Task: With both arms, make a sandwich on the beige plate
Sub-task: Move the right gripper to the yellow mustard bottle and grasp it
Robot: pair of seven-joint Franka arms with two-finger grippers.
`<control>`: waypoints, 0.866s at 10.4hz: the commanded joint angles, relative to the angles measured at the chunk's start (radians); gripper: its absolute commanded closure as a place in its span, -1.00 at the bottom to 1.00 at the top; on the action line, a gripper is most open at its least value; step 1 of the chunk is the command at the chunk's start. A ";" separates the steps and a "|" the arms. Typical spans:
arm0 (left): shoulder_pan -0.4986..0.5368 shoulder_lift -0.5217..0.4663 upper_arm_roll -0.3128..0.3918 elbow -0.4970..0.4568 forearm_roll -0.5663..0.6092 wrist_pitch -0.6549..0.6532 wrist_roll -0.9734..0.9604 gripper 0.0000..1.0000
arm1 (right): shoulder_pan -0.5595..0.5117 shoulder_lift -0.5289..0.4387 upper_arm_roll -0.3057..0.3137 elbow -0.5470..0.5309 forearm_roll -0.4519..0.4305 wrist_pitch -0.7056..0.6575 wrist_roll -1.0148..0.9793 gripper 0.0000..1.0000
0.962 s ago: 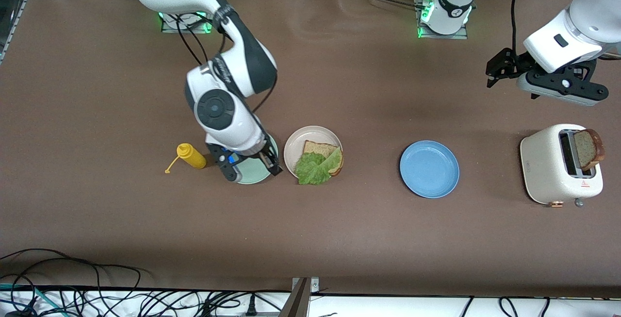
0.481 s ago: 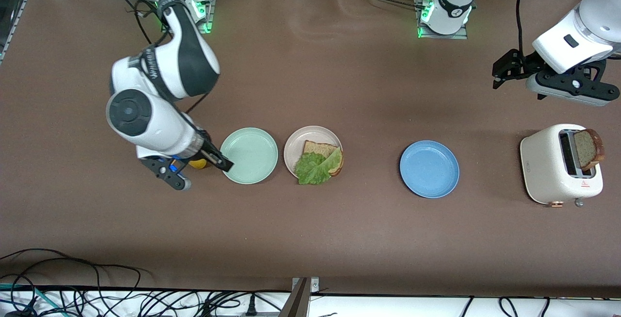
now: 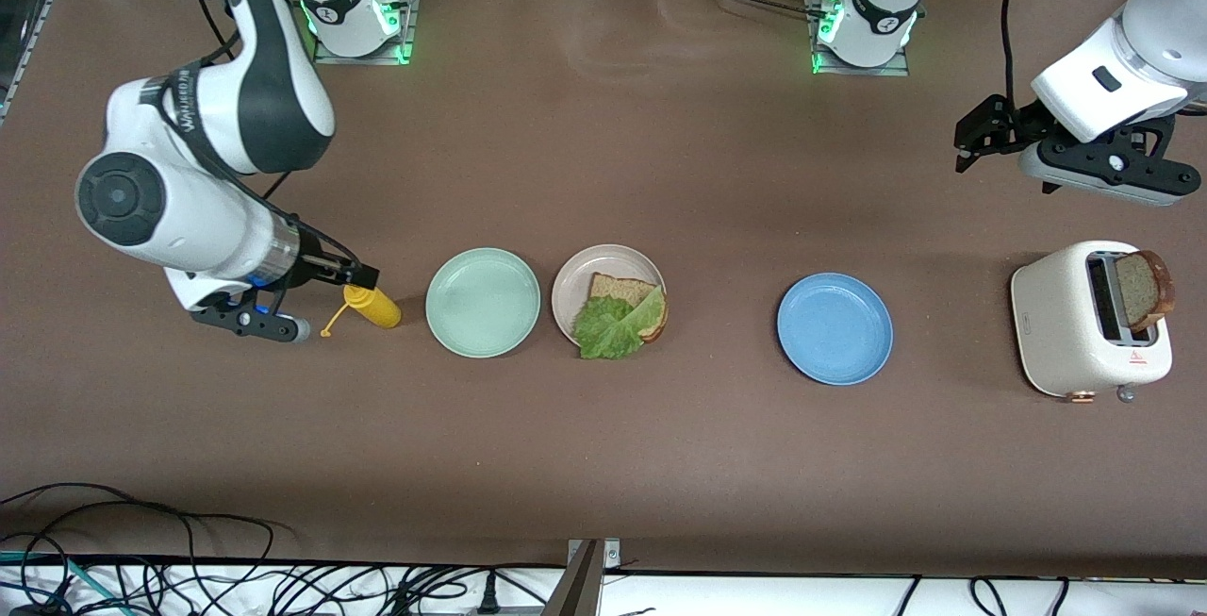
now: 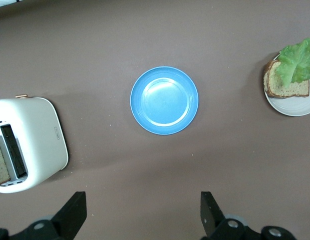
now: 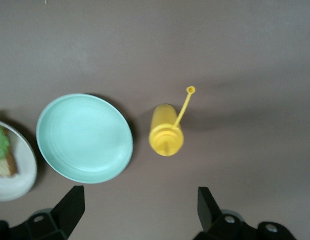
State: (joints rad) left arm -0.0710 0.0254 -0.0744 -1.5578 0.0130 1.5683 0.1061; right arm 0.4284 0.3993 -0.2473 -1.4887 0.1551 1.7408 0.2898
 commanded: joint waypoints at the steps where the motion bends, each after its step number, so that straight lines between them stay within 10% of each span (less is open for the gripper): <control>1: 0.025 0.002 0.007 0.011 -0.025 -0.067 0.017 -1.00 | -0.025 -0.103 0.006 -0.151 -0.029 0.075 -0.229 -1.00; 9: 0.245 0.148 0.013 0.015 0.148 -0.064 0.027 -1.00 | -0.059 -0.309 -0.039 -0.628 -0.022 0.613 -0.879 -1.00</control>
State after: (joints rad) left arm 0.1255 0.1497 -0.0590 -1.5634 0.1292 1.4981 0.1090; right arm 0.3808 0.1508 -0.2696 -2.0380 0.1355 2.2992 -0.4737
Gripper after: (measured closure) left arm 0.000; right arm 0.000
